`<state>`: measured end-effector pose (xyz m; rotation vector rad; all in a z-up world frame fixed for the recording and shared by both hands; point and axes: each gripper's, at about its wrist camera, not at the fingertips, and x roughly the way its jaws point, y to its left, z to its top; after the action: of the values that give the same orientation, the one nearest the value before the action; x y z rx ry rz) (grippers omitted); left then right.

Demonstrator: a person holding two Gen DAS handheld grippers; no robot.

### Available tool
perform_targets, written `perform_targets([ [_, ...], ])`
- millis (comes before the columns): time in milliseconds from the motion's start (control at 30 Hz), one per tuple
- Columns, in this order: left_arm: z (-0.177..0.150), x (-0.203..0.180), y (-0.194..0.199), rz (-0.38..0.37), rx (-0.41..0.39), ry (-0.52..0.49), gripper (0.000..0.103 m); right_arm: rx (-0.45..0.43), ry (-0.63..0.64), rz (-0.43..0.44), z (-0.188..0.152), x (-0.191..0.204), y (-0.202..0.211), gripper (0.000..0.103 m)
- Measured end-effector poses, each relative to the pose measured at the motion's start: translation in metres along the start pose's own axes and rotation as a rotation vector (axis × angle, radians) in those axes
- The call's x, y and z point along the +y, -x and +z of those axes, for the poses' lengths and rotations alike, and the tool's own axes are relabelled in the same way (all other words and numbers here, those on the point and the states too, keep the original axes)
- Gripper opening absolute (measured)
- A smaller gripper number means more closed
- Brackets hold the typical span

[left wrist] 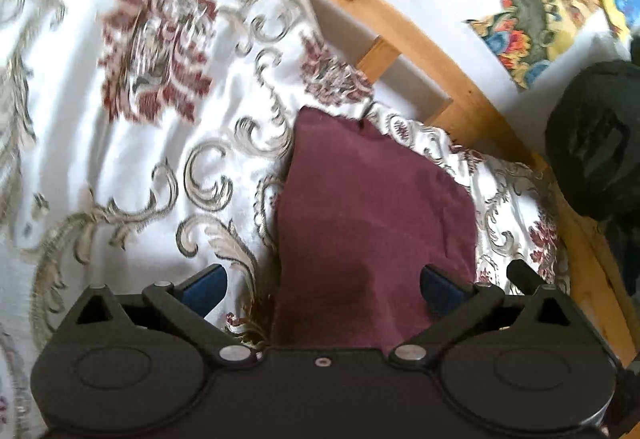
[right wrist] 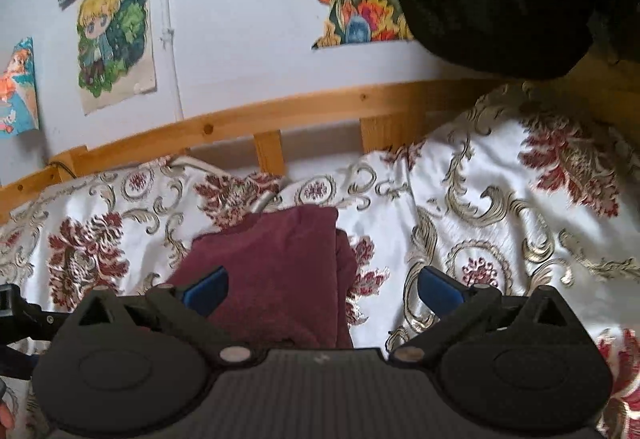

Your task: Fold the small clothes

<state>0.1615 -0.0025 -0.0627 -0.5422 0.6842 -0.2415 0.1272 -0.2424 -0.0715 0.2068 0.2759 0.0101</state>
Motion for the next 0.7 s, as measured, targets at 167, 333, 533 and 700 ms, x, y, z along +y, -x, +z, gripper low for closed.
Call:
perform_targets([
  [167, -0.003, -0.021, 0.037, -0.013, -0.063, -0.114, 0.102, -0.056, -0.02, 0.009, 0.006, -0.002, 0.034, 0.103],
  [333, -0.01, -0.036, 0.08, -0.011, -0.142, -0.216, 0.102, -0.105, -0.053, 0.018, 0.008, -0.005, 0.07, 0.103],
  [533, -0.023, -0.046, 0.122, -0.016, -0.193, -0.288, 0.102, -0.147, -0.058, 0.04, 0.005, -0.002, 0.115, 0.103],
  [700, -0.038, -0.056, 0.15, -0.02, -0.218, -0.346, 0.102, -0.176, -0.066, 0.05, 0.001, 0.003, 0.146, 0.103],
])
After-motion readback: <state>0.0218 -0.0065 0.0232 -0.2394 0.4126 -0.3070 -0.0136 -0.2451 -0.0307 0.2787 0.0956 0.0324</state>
